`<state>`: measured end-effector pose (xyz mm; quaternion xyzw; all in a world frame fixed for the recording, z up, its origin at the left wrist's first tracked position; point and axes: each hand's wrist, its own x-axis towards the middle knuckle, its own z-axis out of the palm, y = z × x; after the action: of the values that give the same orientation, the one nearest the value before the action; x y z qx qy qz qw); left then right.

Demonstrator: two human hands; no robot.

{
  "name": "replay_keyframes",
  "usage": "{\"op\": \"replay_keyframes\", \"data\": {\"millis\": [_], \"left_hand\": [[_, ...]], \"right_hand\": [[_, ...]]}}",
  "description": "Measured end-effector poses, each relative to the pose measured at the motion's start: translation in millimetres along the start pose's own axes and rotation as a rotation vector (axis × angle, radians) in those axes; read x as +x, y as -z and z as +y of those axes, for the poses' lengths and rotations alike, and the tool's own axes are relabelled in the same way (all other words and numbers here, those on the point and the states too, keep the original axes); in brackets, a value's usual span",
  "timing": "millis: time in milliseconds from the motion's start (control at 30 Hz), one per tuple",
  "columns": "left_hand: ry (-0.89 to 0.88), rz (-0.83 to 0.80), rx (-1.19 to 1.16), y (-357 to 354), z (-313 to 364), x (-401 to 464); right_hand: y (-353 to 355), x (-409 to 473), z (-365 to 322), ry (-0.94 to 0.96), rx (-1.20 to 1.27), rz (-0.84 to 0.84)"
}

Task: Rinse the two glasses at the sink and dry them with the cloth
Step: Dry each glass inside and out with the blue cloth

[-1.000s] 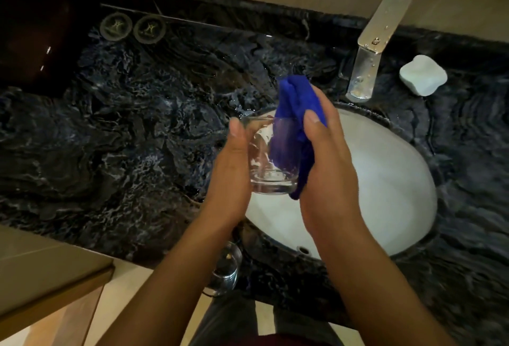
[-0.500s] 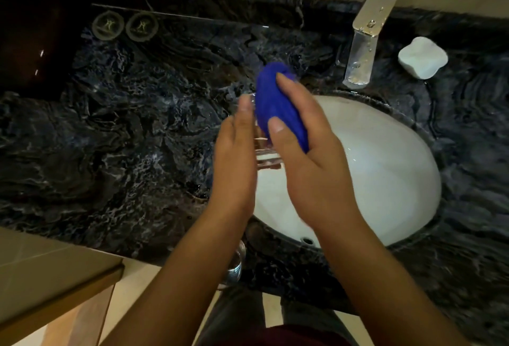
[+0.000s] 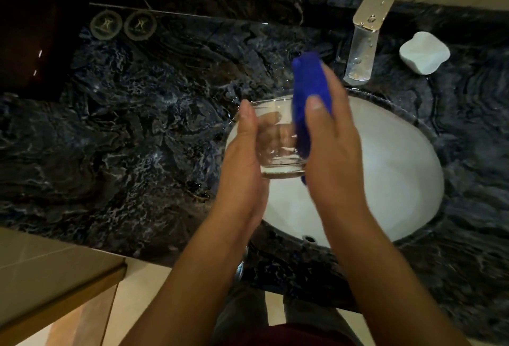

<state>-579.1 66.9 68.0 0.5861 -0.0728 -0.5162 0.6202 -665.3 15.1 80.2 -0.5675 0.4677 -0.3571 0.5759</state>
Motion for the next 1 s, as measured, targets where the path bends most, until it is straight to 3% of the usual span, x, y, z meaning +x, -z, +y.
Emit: {"op": "replay_keyframes", "data": {"millis": [167,433,533,633,733,833,1000], "left_hand": [[-0.034,0.043,-0.092,-10.2,3.7,3.0],[-0.144,0.242,0.178,-8.7,0.3,14.2],[-0.123,0.155,0.155,-9.0,1.8,14.8],[0.003,0.001,-0.053,-11.5,5.3,13.1],[0.065,-0.053,-0.243,-6.8,2.6,12.5],[0.019,-0.095,-0.341,-8.4,1.1,11.8],[-0.002,-0.107,-0.384,-15.9,6.9,11.6]], "right_hand": [[-1.5,-0.8,-2.1,0.005,0.084,0.001],[2.5,-48.5,18.8,0.169,-0.001,0.047],[6.5,-39.3,18.4,0.272,-0.187,0.013],[7.6,-31.5,15.4,0.368,-0.291,-0.053],[10.4,-14.1,5.1,0.390,-0.312,-0.111],[10.0,15.5,-4.9,0.326,-0.290,-0.109],[0.4,2.8,0.1,0.024,0.173,-0.066]]}}
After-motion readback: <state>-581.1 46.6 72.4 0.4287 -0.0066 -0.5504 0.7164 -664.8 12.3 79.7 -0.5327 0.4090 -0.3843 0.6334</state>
